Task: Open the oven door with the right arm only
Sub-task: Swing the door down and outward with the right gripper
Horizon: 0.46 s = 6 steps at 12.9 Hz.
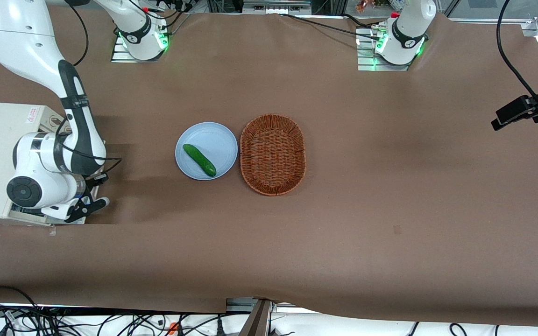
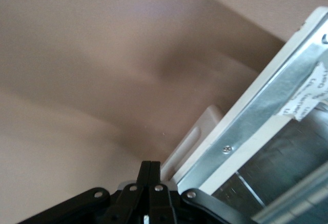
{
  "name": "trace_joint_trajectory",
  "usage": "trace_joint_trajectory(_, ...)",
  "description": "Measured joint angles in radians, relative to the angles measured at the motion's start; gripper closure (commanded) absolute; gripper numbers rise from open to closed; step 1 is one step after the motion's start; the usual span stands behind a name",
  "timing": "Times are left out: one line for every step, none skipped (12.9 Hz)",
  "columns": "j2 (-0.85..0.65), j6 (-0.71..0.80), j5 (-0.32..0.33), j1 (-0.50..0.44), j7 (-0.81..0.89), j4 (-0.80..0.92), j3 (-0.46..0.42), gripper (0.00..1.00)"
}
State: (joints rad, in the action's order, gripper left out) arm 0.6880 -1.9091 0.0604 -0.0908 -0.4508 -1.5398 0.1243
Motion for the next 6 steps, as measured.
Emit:
trace_joint_trajectory(0.016, -0.014, -0.009, 0.000, 0.000, 0.000, 0.000, 1.00)
trace_joint_trajectory(0.030, -0.027, -0.017, 0.000, 0.002, 0.000, 0.000, 1.00)
trace_joint_trajectory(0.042, -0.038, -0.025, 0.001, 0.004, 0.001, 0.000, 1.00)
trace_joint_trajectory(0.053, -0.046, -0.034, 0.002, 0.009, 0.002, 0.001, 1.00)
trace_joint_trajectory(0.061, -0.051, -0.042, 0.004, 0.020, 0.005, 0.002, 1.00)
trace_joint_trajectory(0.066, -0.053, -0.050, 0.005, 0.040, 0.007, 0.003, 1.00)
